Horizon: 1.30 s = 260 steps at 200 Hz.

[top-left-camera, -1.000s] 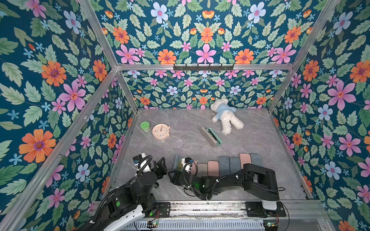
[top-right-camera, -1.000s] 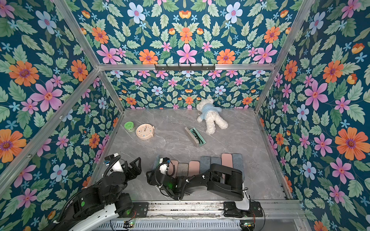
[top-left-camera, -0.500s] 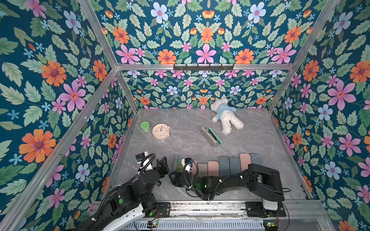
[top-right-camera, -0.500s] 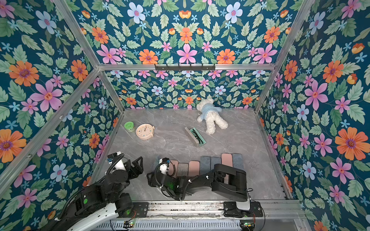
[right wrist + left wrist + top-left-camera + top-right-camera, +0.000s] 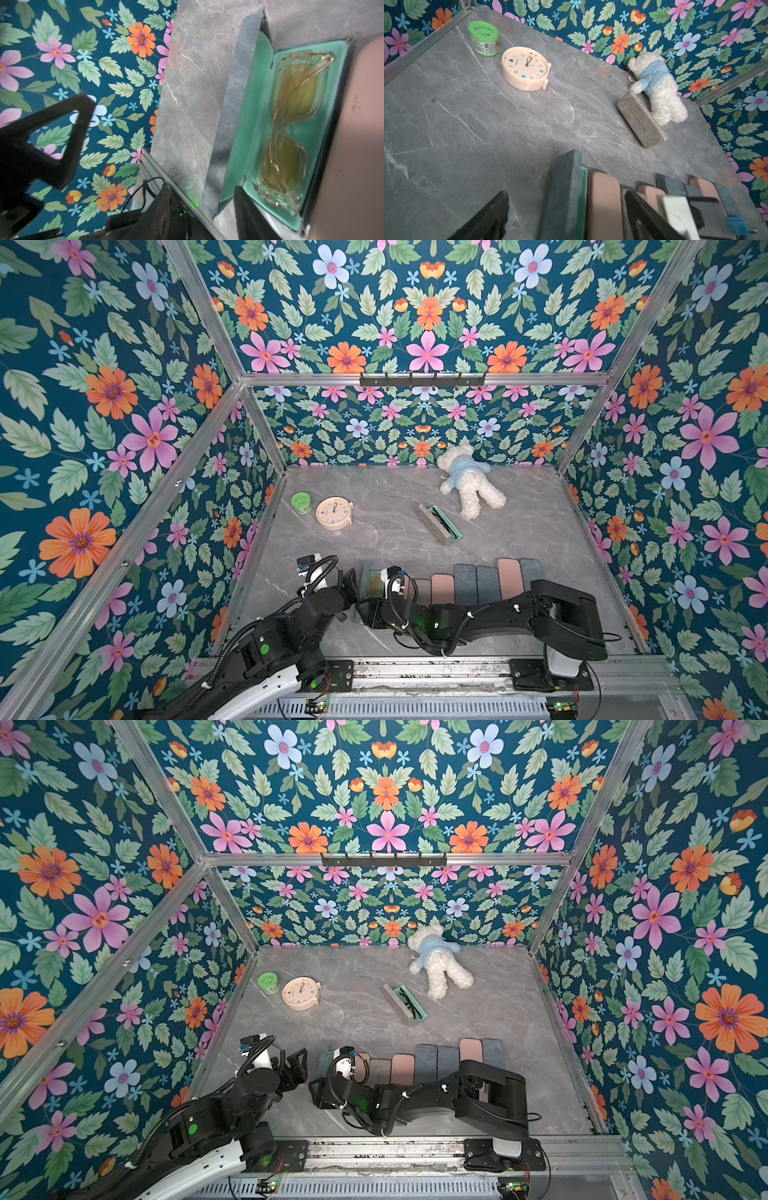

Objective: Close the glasses case
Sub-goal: Close the glasses case at the center of the board.

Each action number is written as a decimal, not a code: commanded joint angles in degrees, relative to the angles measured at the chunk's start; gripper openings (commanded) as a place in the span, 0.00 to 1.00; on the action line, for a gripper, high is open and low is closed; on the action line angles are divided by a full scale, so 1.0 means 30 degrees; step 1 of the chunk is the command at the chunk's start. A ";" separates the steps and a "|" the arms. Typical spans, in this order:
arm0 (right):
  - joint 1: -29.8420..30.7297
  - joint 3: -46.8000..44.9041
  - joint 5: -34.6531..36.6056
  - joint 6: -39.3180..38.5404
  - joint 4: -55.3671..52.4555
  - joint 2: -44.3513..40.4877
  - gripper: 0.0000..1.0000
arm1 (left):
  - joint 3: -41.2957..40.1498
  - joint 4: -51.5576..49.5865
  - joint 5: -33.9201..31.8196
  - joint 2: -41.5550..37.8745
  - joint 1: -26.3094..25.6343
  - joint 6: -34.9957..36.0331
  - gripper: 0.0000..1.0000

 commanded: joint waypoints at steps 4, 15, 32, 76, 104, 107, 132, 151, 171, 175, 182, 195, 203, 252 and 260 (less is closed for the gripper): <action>-0.0290 -0.0565 -0.0710 -0.0701 -0.1000 -0.0772 0.51 | 0.0164 0.0381 0.0163 0.0048 -0.0019 0.0394 0.90; -0.0443 -0.0807 -0.1112 -0.0968 -0.1443 -0.1167 0.51 | 0.0328 0.0524 0.0376 0.0160 -0.0016 0.0636 0.90; -0.0719 -0.1224 -0.1554 -0.1369 -0.2345 -0.1871 0.52 | 0.0722 0.0638 0.0839 0.0663 -0.0014 0.1036 0.90; -0.1554 -0.2538 -0.2679 -0.2289 -0.3592 -0.3952 0.52 | 0.2780 0.0153 0.3082 0.3176 0.0005 0.2293 0.89; -0.1937 -0.2754 -0.3021 -0.3053 -0.4753 -0.4949 0.51 | 0.4081 -0.0499 0.4448 0.5211 0.0057 0.2951 0.89; -0.1983 -0.2787 -0.3070 -0.3138 -0.4846 -0.5051 0.51 | 0.4184 -0.0539 0.4602 0.5414 0.0096 0.3023 0.89; -0.2264 -0.3155 -0.3307 -0.3607 -0.5473 -0.6008 0.52 | 0.4950 -0.0570 0.6174 0.6783 0.0723 0.3938 0.90; -0.2313 -0.3260 -0.3217 -0.4007 -0.6197 -0.6663 0.52 | 0.5211 -0.0272 0.7542 0.7458 0.1914 0.4906 0.89; -0.2357 -0.3428 -0.3068 -0.4263 -0.6730 -0.7246 0.52 | 0.5097 0.0391 0.9844 0.8223 0.3649 0.5928 0.89; -0.2412 -0.3477 -0.3076 -0.4321 -0.6820 -0.7342 0.52 | 0.5008 0.0541 1.0233 0.8401 0.4004 0.6062 0.89; -0.2478 -0.3558 -0.3089 -0.4409 -0.6980 -0.7516 0.52 | 0.4810 0.0758 1.0866 0.8692 0.4624 0.6306 0.89; -0.2656 -0.3723 -0.3090 -0.4512 -0.7209 -0.7833 0.52 | 0.4488 0.1095 1.1883 0.9129 0.5798 0.6729 0.87; -0.2777 -0.3884 -0.3090 -0.4577 -0.7300 -0.8039 0.52 | 0.4267 0.1423 1.2401 0.9068 0.6415 0.6861 0.87; -0.3476 -0.4110 -0.3605 -0.5140 -0.7933 -0.8353 0.52 | 0.3185 0.2408 1.4447 0.8880 0.8383 0.7458 0.87; -0.3566 -0.4040 -0.3747 -0.5256 -0.7946 -0.8265 0.52 | 0.3142 0.2516 1.4658 0.8996 0.8417 0.7458 0.87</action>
